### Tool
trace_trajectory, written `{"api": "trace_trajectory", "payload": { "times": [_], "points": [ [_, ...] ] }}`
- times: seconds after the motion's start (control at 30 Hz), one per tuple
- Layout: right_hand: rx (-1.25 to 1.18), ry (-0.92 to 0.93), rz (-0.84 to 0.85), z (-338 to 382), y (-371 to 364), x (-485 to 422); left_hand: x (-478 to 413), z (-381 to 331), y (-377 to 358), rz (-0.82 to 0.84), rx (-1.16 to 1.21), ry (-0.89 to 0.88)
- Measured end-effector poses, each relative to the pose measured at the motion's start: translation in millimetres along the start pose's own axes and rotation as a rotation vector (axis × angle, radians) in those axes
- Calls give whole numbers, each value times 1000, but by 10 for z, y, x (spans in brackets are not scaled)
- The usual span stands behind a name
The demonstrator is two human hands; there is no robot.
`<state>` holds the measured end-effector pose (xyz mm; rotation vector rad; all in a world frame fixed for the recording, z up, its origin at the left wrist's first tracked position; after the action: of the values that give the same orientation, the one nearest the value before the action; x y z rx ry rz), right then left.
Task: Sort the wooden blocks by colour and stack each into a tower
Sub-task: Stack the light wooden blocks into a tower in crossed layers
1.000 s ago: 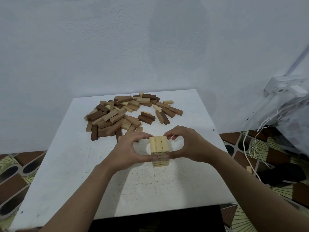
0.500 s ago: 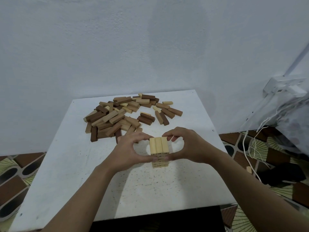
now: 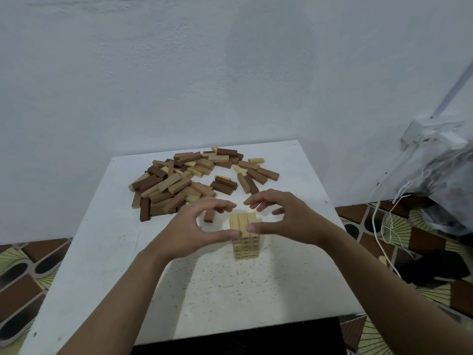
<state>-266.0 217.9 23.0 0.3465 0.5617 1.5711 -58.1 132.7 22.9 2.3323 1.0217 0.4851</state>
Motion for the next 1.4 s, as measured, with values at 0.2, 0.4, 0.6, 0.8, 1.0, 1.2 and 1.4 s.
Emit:
{"api": "trace_trajectory", "payload": {
  "times": [0.2, 0.4, 0.6, 0.8, 1.0, 1.2, 1.4],
  "points": [
    [-79, 32, -79, 147, 3, -123, -67, -57, 153, 5, 75, -36],
    [0, 41, -337, -54, 99, -481, -405, 72, 319, -143, 90, 4],
    [280, 4, -296, -483, 102, -868, -997, 355, 285, -195, -98, 28],
    [559, -153, -207, -838, 148, -1341, -1679, 549, 190, -79, -425, 43],
    [615, -176, -173, -978, 117, -1693, -2032, 572, 211, 25, -585, -15],
    [731, -271, -166, -1099, 8, -1846, -2097, 651, 164, 5, -603, -60],
    [647, -392, -189, -1115, 8, -1942, -2130, 607, 136, -28, -526, 22]
  ]
}}
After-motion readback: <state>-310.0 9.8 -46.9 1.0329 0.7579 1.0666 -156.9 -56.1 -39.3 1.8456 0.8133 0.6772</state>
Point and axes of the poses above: each hand's wrist, its own x-axis away from the middle knuckle, its own y-axis out of the back of the hand, z = x × y, the point moved 4 cm from there along -x, towards the middle knuckle, and after that the axes turned 10 degrees about y, right-handed, at the moved point
